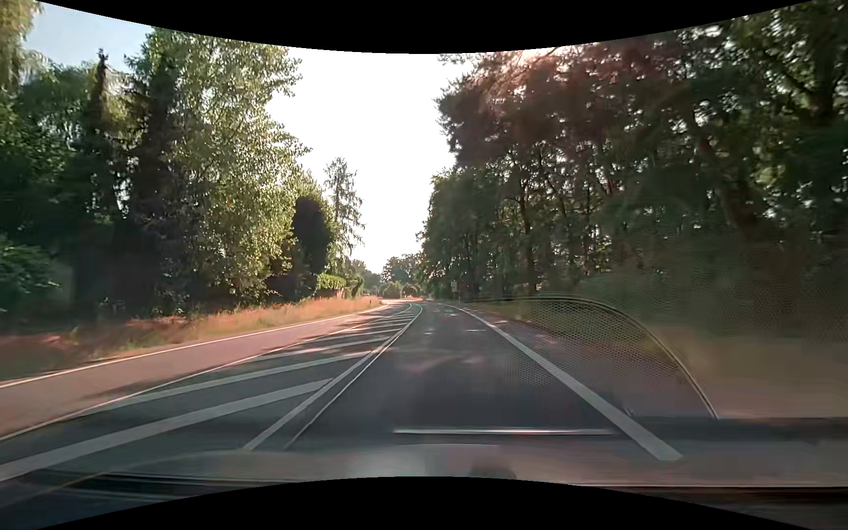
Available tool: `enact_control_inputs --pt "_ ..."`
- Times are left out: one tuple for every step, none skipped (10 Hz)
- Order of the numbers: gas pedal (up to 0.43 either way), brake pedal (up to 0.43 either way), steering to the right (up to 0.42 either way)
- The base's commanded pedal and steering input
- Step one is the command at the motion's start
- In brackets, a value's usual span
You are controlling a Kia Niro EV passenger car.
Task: Follow the waypoints while adhering to traffic rules and regulations
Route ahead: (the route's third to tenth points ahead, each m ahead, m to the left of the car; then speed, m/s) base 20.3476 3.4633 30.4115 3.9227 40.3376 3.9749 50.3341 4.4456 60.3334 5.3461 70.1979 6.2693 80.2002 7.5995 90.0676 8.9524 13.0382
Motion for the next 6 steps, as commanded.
enact_control_inputs --pt "0.047 0.000 -0.004" --pt "0.047 0.000 -0.004" --pt "0.047 0.000 -0.005" --pt "0.047 0.000 -0.006" --pt "0.047 0.000 -0.006" --pt "0.047 0.000 -0.007"
